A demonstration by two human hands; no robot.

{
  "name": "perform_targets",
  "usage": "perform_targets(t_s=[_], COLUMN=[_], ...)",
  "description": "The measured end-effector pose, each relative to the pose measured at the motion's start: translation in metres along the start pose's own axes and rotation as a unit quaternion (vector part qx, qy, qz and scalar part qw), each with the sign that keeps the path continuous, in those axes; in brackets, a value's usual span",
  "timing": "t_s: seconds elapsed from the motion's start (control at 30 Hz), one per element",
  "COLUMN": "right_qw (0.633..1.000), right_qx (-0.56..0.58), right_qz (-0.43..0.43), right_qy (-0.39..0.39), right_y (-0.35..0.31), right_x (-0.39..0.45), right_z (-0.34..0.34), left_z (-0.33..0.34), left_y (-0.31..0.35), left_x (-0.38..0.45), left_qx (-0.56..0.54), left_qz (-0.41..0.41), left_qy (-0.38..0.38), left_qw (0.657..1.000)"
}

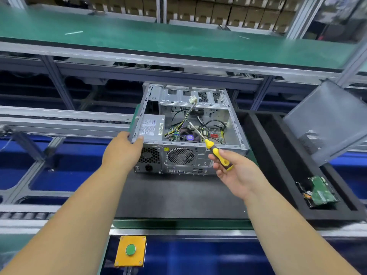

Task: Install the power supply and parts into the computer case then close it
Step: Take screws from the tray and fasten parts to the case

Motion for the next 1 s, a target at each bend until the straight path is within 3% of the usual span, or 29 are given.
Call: perform_targets(t_s=[0.27,0.47,0.53,0.6,0.7,0.8,0.9,1.0], right_qw=[0.999,0.998,0.998,0.997,0.996,0.996,0.994,0.992], right_qx=[-0.032,-0.068,-0.07,-0.076,-0.083,-0.085,-0.101,-0.12], right_qz=[-0.025,-0.01,-0.004,0.004,0.015,0.024,0.032,0.036], right_qy=[-0.008,-0.004,-0.004,-0.004,-0.002,0.0,0.008,0.011], right_y=[0.032,0.064,0.071,0.076,0.083,0.088,0.09,0.09], right_x=[-0.019,-0.034,-0.037,-0.04,-0.044,-0.048,-0.051,-0.053], right_z=[0.014,0.021,0.022,0.022,0.022,0.021,0.02,0.021], left_z=[0.004,0.005,0.008,0.016,0.024,0.031,0.035,0.038], left_y=[-0.002,0.007,0.015,0.03,0.054,0.071,0.074,0.07], left_x=[-0.014,-0.023,-0.018,-0.012,-0.005,-0.002,0.0,0.002], left_qx=[0.071,0.085,0.129,0.191,0.196,0.244,0.225,0.175], left_qz=[0.067,0.096,0.157,0.269,0.389,0.41,0.371,0.36], left_qy=[0.019,-0.009,0.013,0.021,-0.089,-0.192,-0.247,-0.251], left_qw=[0.995,0.992,0.979,0.944,0.896,0.857,0.867,0.881])
Point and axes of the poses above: each hand's wrist, its own x-axis towards the middle knuckle, its own z-axis out of the palm, y = z × x, the point moved 1 cm from there along x, towards the middle knuckle, and after that the axes turned 1 degree about x, right-handed, at the moved point
